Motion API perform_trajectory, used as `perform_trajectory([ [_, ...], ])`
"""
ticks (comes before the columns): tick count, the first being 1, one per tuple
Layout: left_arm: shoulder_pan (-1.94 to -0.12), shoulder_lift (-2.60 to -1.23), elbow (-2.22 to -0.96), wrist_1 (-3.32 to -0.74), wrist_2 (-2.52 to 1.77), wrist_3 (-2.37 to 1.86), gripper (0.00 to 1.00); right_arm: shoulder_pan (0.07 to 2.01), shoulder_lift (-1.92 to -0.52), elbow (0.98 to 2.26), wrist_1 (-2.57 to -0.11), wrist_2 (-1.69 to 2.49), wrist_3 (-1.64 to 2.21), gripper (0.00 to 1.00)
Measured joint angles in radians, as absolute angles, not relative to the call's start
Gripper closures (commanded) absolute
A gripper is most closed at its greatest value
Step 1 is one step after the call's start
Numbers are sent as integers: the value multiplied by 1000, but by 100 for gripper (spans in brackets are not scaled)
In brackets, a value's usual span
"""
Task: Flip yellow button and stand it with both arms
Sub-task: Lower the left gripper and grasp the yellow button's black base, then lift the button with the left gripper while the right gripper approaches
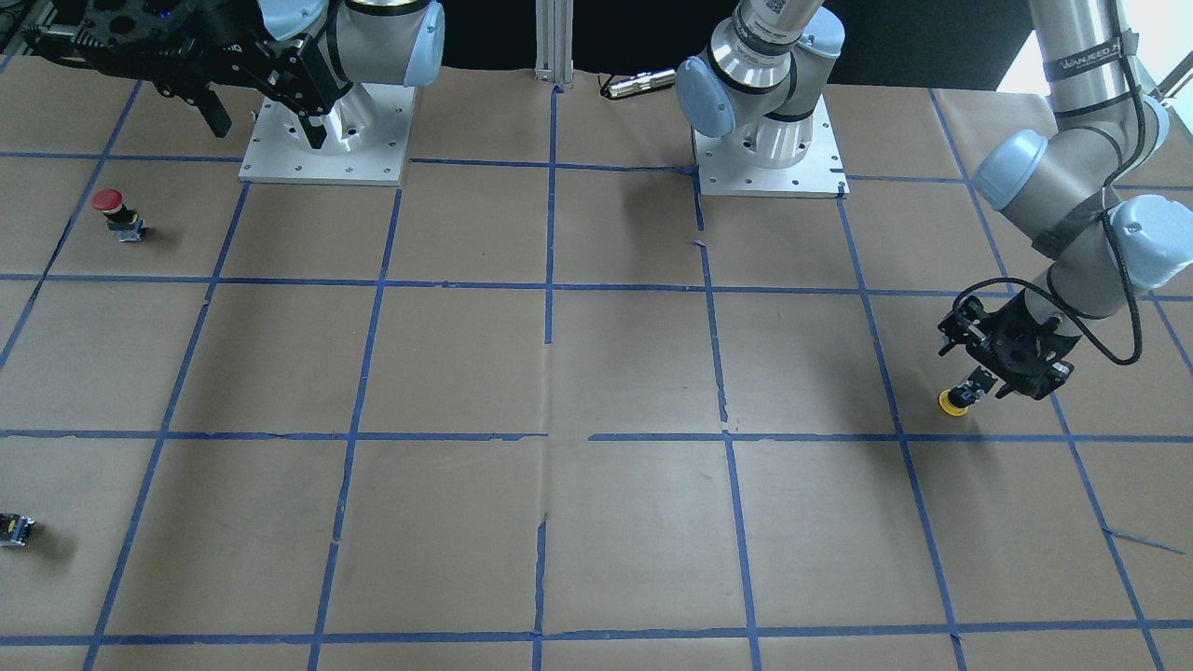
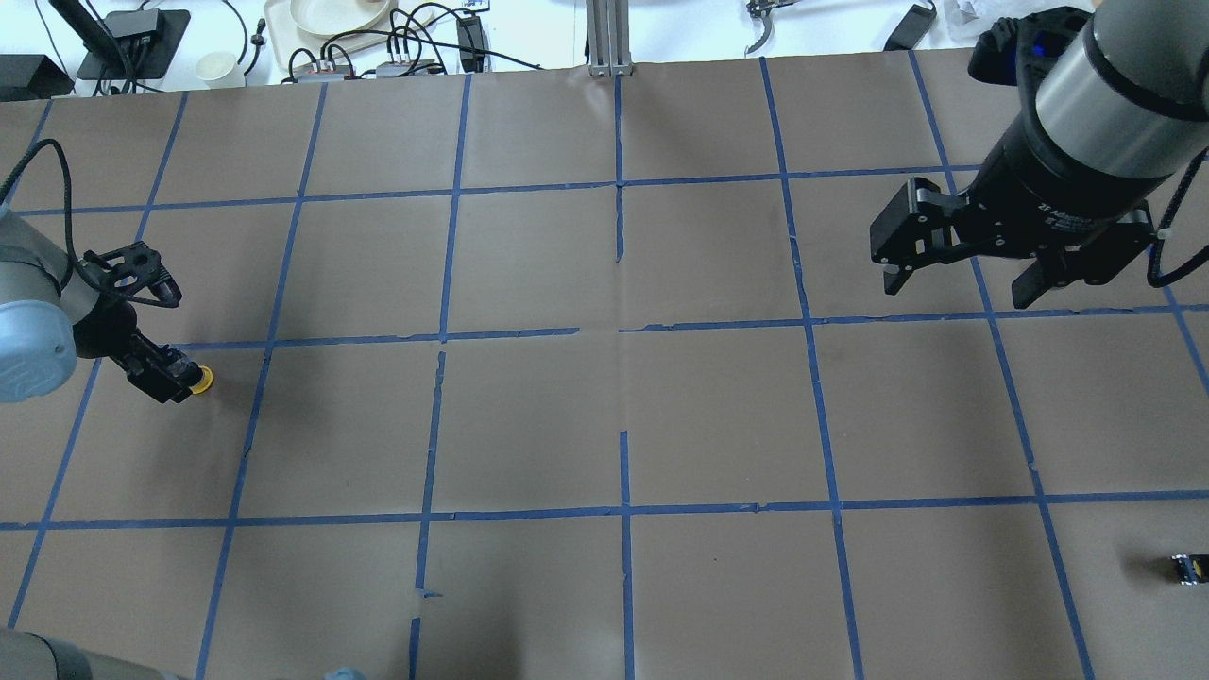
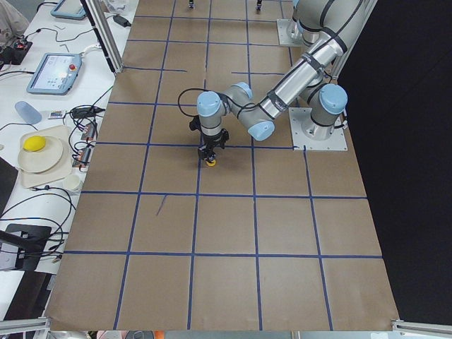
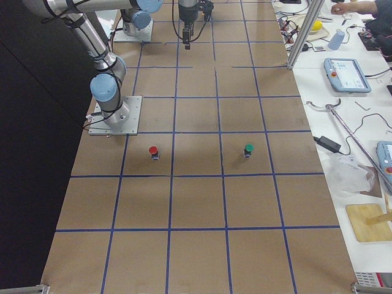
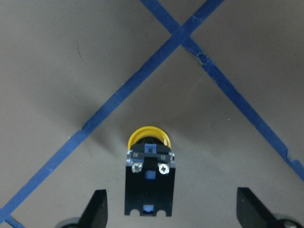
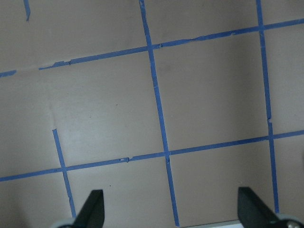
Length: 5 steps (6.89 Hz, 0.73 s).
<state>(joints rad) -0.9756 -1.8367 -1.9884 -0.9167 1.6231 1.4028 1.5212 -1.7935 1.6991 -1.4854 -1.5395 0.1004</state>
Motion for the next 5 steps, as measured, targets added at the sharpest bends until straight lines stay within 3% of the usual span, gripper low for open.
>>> perform_trajectory([
  [2, -976, -1842, -1987, -894, 1614, 1435, 65, 1523, -1741, 1693, -1529, -1514, 102, 0],
  [5, -976, -1840, -1965, -871, 1517, 1473, 67, 1522, -1713, 1671, -1499, -1521, 102, 0],
])
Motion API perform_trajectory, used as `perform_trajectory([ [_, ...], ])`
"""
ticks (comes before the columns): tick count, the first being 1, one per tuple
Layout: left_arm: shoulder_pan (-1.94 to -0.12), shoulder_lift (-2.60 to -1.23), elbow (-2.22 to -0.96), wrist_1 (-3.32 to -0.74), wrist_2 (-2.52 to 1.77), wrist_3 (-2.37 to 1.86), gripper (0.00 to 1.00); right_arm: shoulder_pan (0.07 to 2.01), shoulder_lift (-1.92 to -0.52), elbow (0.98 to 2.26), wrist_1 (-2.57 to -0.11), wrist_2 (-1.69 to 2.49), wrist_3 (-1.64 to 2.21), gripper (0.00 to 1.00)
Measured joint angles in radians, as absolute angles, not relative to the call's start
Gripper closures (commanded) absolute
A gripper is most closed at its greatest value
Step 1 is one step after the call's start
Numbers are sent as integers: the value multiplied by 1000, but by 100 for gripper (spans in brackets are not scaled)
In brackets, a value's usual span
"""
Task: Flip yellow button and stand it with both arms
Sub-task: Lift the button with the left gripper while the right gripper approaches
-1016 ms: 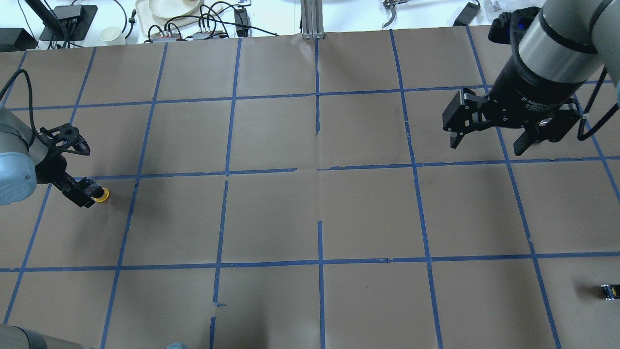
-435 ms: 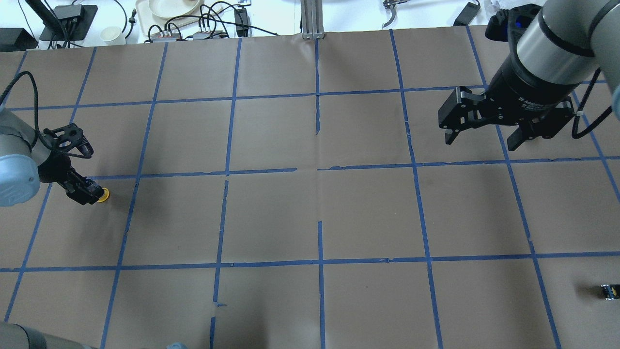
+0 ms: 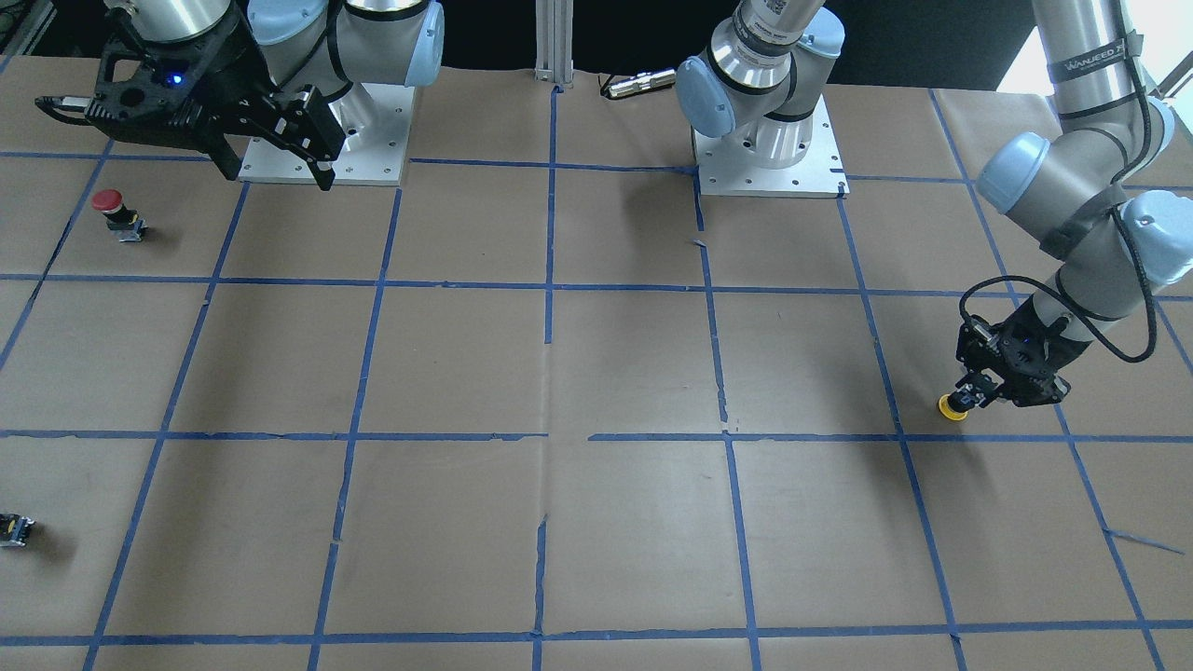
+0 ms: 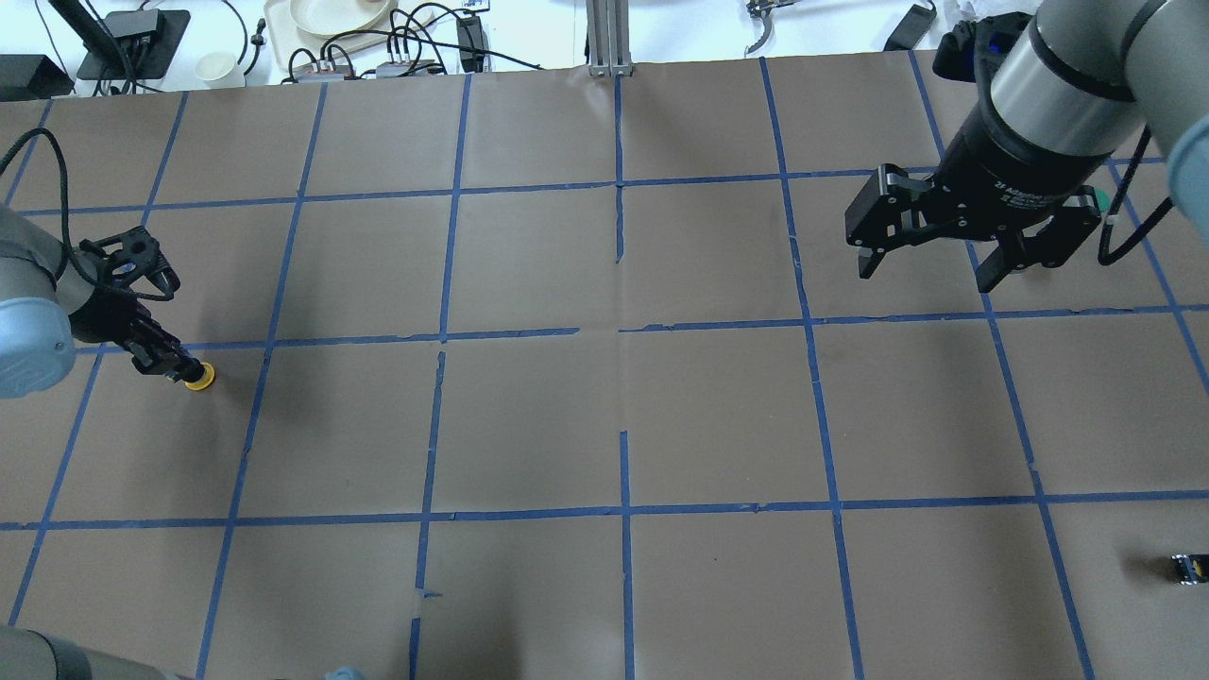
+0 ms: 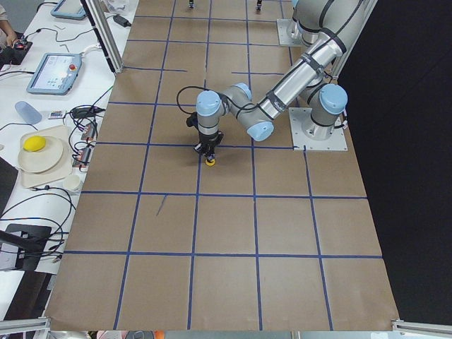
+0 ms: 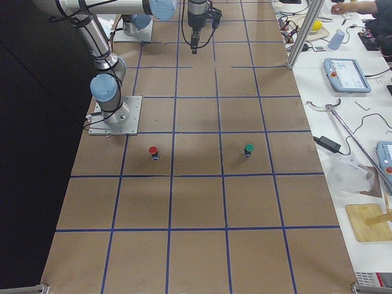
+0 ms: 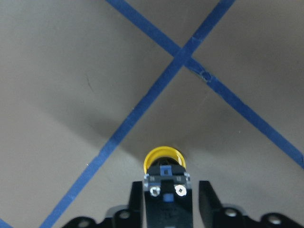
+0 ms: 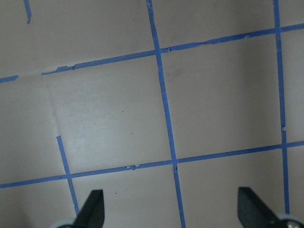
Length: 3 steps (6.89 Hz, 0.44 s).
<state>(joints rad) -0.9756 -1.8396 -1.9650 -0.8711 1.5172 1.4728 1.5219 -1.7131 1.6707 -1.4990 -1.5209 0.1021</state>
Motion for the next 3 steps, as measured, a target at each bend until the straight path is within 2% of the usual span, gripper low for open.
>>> perform_trajectory([
  [3, -997, -1799, -1947, -927, 1436, 1438, 67, 1518, -1695, 1651, -1496, -1534, 70, 0],
])
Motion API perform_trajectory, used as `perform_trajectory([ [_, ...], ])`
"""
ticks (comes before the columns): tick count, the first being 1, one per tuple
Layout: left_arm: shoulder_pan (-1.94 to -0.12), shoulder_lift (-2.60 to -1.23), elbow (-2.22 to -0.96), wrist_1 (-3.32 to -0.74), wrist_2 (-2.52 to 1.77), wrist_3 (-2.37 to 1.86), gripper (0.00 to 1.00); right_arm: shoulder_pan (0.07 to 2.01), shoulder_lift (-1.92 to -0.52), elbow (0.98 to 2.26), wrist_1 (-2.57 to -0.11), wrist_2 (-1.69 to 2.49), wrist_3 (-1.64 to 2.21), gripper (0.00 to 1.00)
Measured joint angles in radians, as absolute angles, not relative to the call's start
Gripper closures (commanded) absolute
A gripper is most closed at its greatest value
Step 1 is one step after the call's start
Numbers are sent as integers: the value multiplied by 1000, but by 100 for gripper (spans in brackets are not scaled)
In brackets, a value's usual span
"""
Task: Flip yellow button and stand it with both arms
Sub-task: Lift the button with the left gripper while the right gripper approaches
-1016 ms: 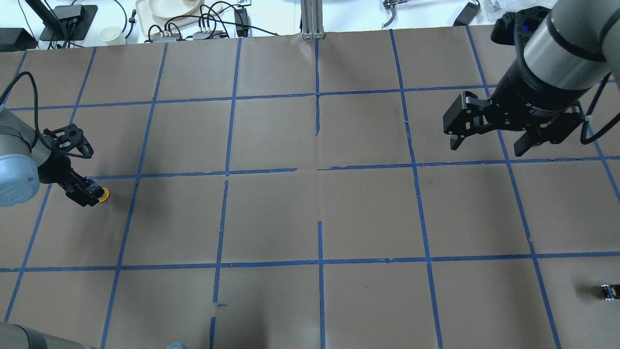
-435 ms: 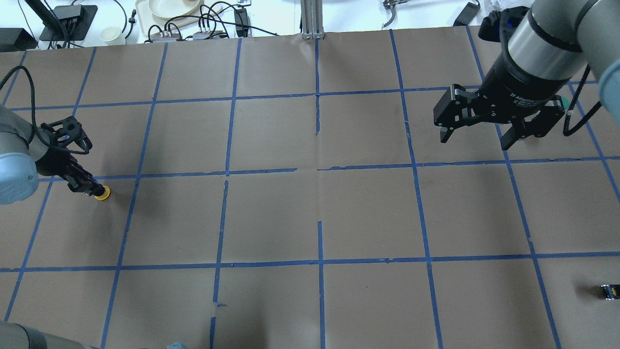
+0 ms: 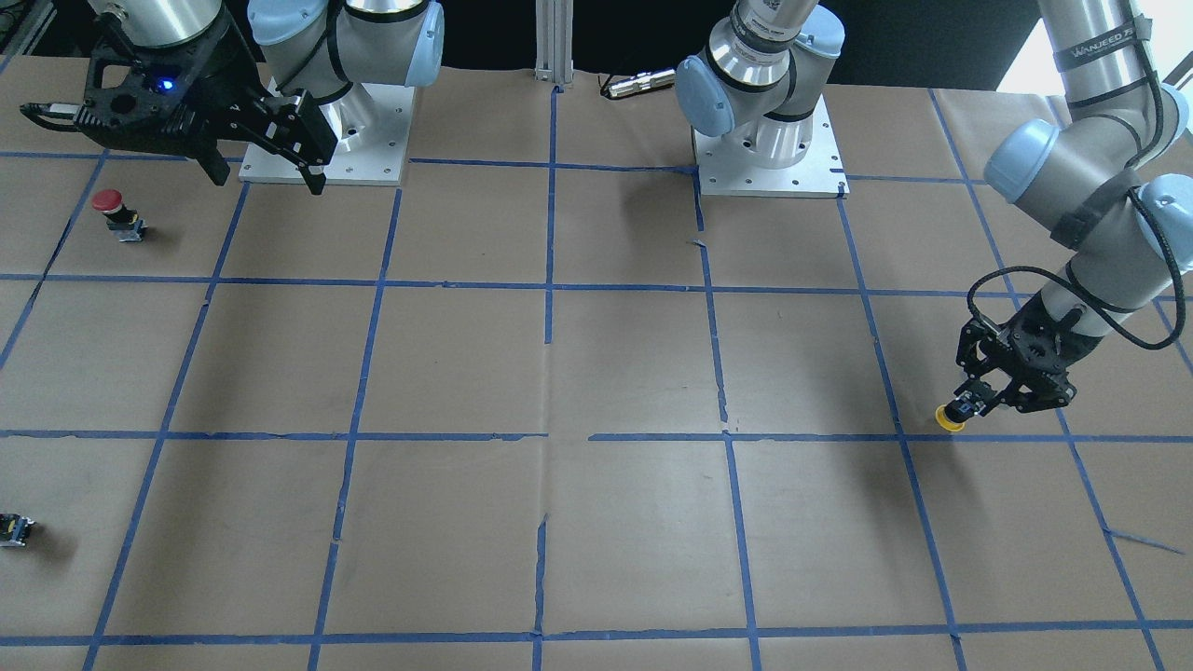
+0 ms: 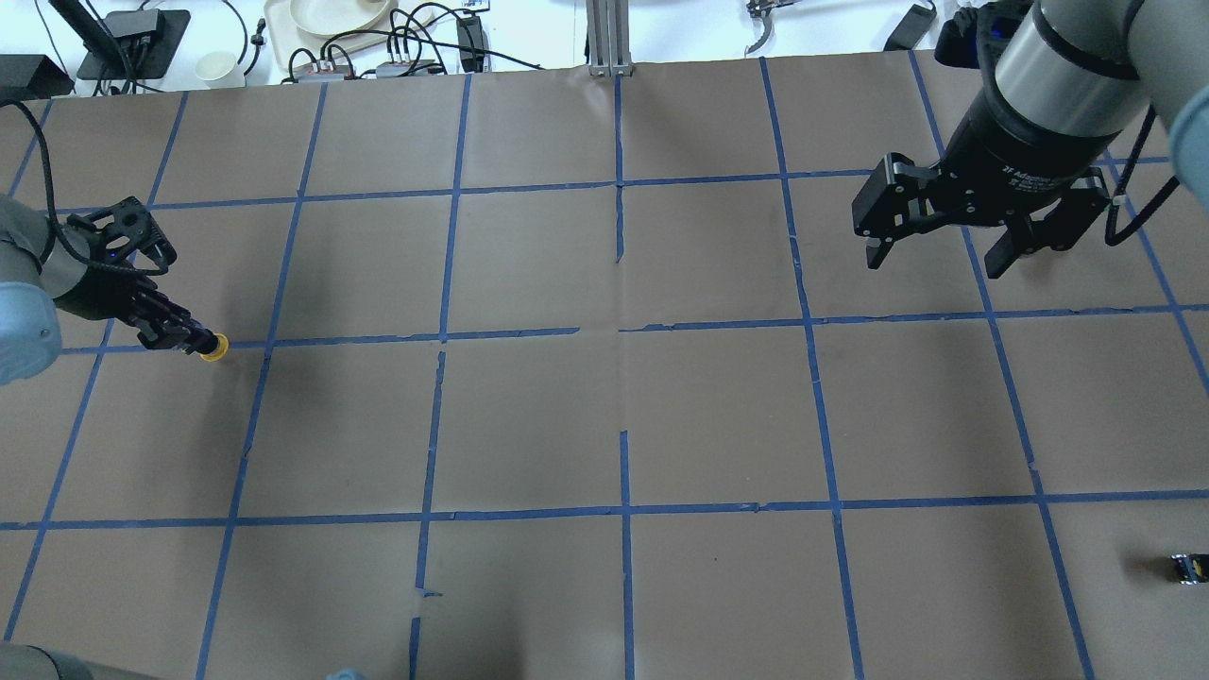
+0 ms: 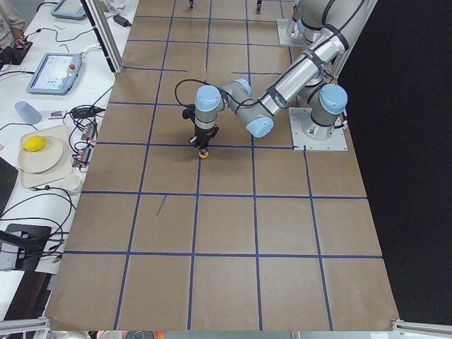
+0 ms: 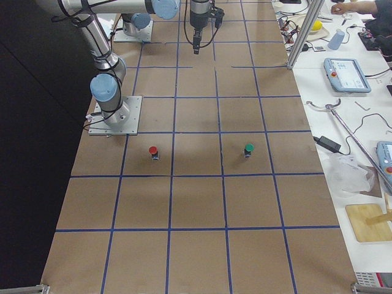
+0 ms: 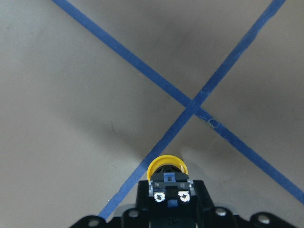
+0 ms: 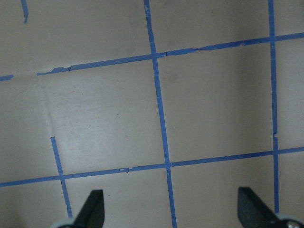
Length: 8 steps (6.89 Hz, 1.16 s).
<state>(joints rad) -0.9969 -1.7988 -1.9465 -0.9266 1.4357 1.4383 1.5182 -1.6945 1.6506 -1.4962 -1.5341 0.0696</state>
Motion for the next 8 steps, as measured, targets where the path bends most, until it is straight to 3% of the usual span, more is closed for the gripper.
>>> perform_trajectory([
  [5, -1264, -1609, -1898, -1310, 1119, 881, 67, 1516, -1689, 1650, -1487, -1519, 83, 0],
  [8, -1354, -1518, -1900, -1375, 724, 497, 67, 1507, -1670, 1638, -1491, -1383, 166, 0],
])
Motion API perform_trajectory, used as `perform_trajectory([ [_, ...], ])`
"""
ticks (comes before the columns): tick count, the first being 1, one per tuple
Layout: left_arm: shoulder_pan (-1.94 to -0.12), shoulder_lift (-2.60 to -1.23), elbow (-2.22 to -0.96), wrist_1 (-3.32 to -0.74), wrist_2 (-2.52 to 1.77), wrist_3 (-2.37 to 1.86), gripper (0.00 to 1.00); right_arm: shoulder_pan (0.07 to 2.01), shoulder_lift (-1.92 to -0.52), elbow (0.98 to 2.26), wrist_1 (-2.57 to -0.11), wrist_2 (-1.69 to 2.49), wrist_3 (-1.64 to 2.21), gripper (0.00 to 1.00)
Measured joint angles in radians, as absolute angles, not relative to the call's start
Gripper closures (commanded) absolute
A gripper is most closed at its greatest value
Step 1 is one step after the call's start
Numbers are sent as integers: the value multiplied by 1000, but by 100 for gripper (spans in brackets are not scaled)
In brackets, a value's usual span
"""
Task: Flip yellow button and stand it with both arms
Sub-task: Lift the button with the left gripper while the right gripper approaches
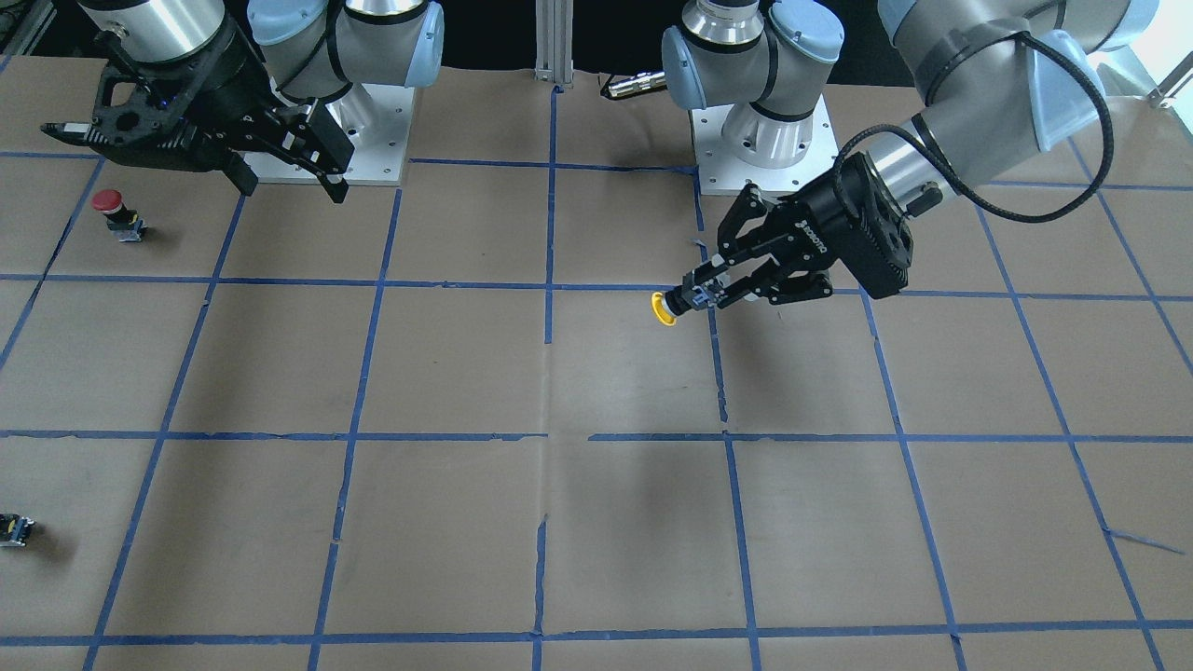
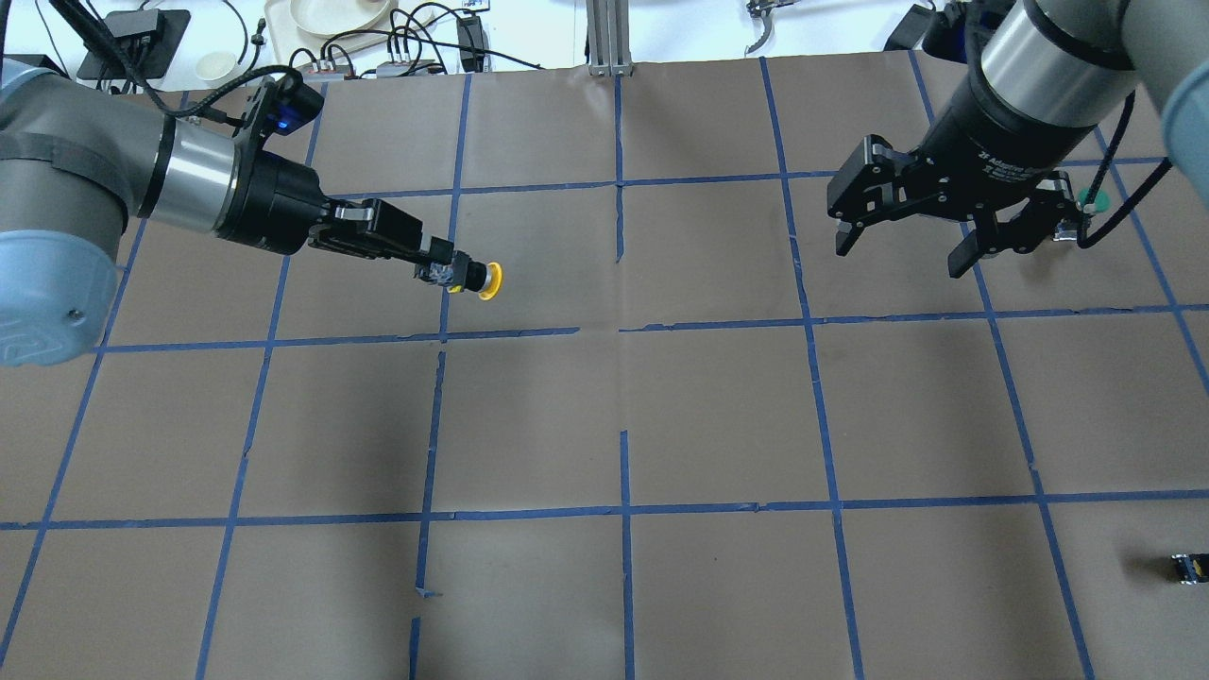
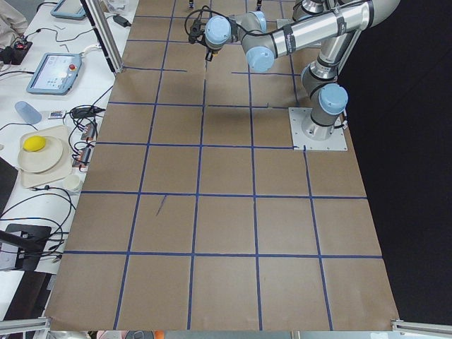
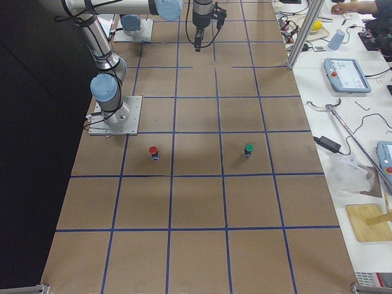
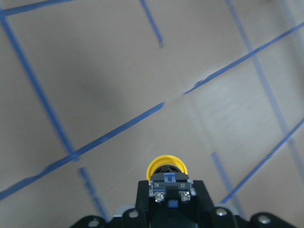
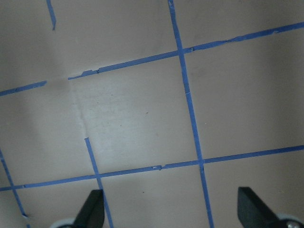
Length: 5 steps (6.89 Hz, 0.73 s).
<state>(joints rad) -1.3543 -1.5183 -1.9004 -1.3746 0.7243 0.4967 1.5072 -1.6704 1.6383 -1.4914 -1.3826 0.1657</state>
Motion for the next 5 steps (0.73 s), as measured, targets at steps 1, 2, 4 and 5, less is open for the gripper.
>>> perform_trajectory([
  [1, -1364, -1499, -1915, -1377, 587, 420, 67, 1487, -1670, 1636, -1491, -1289, 232, 0],
  [2, -1369, -1489, -1938, -1376, 450, 368, 67, 1448, -1670, 1636, -1489, -1168, 305, 0],
  [4, -1372, -1486, -2001, -1365, 190, 298, 67, 1391, -1670, 1635, -1490, -920, 485, 0],
  [5, -1374, -1492, -2018, -1363, 84, 281, 67, 1384, -1670, 1636, -1492, -812, 570, 0],
])
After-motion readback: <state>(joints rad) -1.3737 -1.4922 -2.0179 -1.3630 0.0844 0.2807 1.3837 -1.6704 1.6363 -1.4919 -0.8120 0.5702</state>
